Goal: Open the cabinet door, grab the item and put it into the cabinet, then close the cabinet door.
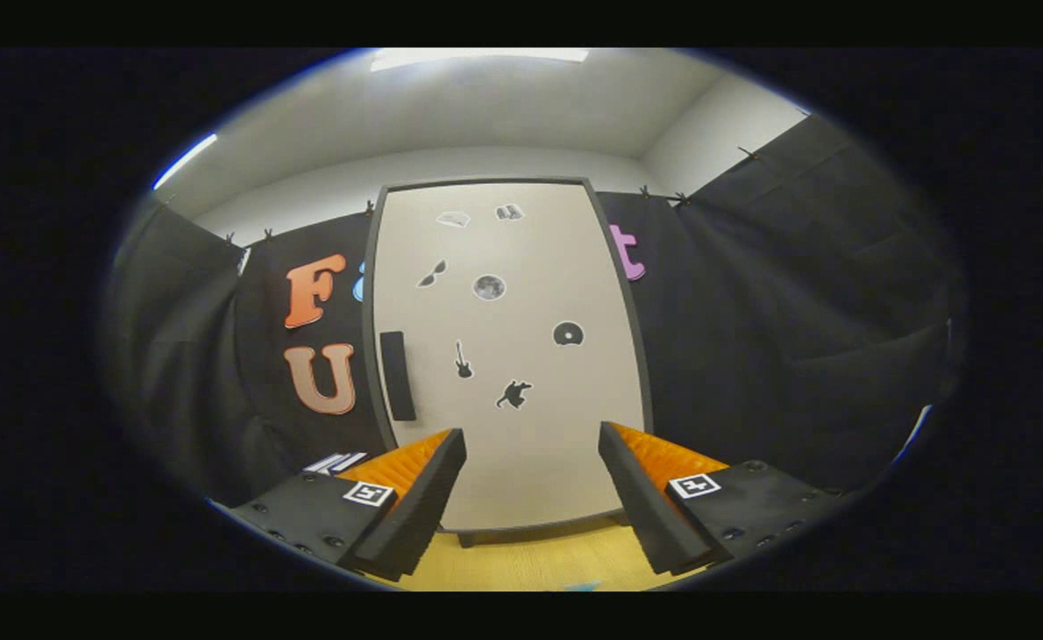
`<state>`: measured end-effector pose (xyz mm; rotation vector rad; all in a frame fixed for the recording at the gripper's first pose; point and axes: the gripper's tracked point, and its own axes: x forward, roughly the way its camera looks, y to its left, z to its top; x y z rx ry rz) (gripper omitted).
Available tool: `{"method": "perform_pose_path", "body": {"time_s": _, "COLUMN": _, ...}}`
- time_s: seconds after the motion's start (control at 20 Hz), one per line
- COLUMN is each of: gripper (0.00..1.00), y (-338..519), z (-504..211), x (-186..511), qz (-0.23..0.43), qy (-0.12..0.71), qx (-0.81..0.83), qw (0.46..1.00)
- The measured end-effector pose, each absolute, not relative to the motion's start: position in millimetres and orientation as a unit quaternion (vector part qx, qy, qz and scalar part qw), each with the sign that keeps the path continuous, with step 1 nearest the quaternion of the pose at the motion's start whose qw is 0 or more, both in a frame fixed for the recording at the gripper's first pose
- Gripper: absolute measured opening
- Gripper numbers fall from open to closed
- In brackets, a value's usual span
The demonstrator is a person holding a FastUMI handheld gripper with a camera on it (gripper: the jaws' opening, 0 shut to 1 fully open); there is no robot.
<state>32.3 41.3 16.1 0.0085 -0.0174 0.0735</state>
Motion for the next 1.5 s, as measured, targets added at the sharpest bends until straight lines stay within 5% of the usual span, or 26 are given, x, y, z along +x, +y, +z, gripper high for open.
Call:
{"method": "perform_pose_path", "body": {"time_s": 0.55, "gripper": 0.97, "y": 168, "z": 29, "x": 144, "qz": 0.156, "qy": 0.032, "qx": 0.009, "qw": 0.987}}
{"method": "perform_pose_path", "body": {"time_s": 0.95, "gripper": 0.97, "y": 213, "z": 8, "x": 198, "qz": 0.158, "qy": 0.042, "qx": -0.036, "qw": 0.986}}
{"method": "perform_pose_path", "body": {"time_s": 1.35, "gripper": 0.88, "y": 201, "z": 8, "x": 216, "qz": 0.107, "qy": 0.03, "qx": -0.049, "qw": 0.993}}
{"method": "perform_pose_path", "body": {"time_s": 1.5, "gripper": 0.68, "y": 201, "z": 5, "x": 216, "qz": 0.108, "qy": 0.036, "qx": -0.041, "qw": 0.993}}
